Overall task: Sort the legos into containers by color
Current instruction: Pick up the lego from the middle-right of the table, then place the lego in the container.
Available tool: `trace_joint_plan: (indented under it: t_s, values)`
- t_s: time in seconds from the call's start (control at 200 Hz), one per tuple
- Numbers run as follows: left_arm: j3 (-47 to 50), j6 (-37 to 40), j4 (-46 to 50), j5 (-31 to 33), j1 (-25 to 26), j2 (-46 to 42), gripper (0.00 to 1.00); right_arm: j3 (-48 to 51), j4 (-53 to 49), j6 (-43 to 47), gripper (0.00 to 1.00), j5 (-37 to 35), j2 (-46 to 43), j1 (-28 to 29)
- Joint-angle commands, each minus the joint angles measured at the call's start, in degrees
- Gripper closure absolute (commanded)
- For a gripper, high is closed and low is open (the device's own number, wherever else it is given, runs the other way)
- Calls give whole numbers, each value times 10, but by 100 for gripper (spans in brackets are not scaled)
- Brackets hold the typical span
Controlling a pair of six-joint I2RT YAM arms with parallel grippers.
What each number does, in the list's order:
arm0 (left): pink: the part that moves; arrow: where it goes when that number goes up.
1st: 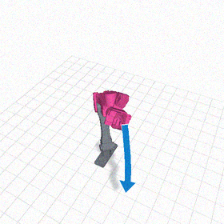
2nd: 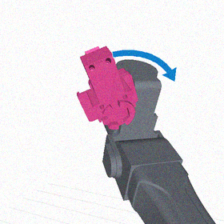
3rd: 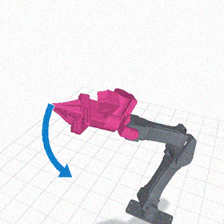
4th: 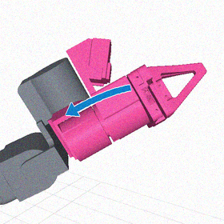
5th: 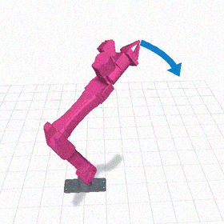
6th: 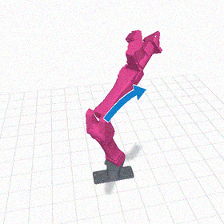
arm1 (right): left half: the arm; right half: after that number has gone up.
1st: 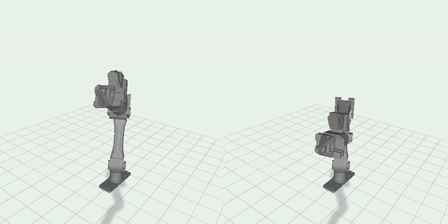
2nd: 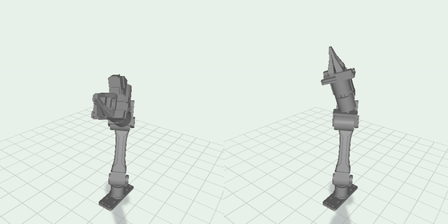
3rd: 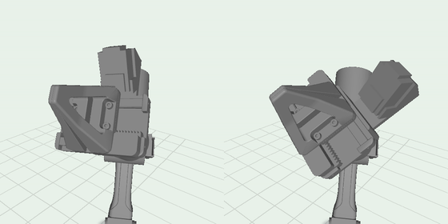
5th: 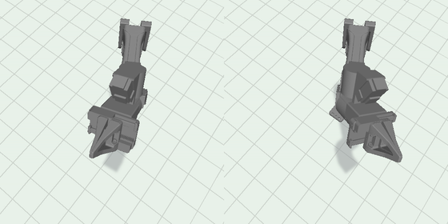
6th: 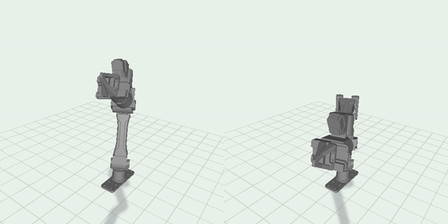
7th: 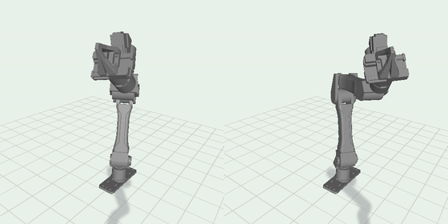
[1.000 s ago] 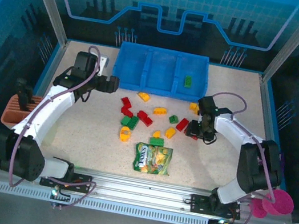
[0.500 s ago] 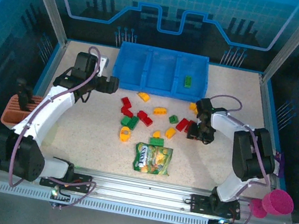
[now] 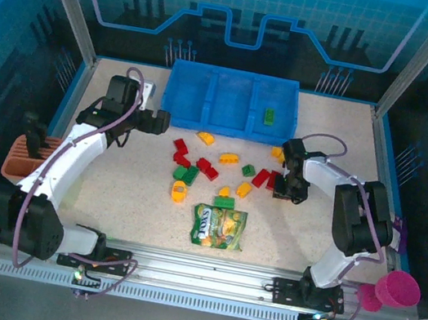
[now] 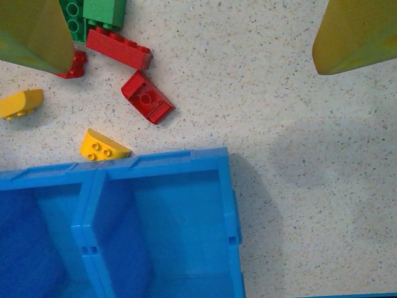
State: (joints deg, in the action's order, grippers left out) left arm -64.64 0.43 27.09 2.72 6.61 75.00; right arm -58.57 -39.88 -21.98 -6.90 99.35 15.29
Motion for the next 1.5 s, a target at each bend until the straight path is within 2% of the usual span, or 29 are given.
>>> trace_joint_plan:
  t_s: [0.0,0.22,0.385,0.505,0.58,0.731,0.851,0.956,1.156,1.276,1.496]
  values:
    - [10,13,-12,5,3,-12,1,-9,18,11,70,-2,0,-8]
    - [8,17,-12,9,3,-15,1,-28,-67,16,72,-19,-69,11]
    - [9,16,-17,6,3,-16,1,-113,-139,36,70,-38,-97,45]
    - [-2,19,-8,8,3,-13,1,-211,-157,68,71,-53,-55,66]
    - [-5,20,-5,11,3,-20,1,-268,-144,84,71,-38,-20,70]
    - [11,29,-15,24,3,-38,1,-413,-101,138,71,-36,83,96]
    - [17,22,-28,67,3,-39,1,-522,-54,175,71,6,171,111]
    - [6,21,-18,54,2,-31,1,-627,-44,189,70,16,246,120]
    - [-9,-6,-14,79,3,-3,0,-831,-106,206,68,34,406,121]
    - [-17,-19,-16,93,3,11,1,-846,-100,210,67,48,443,120]
    - [-9,-10,-25,63,4,-6,0,-842,-76,202,64,69,465,120]
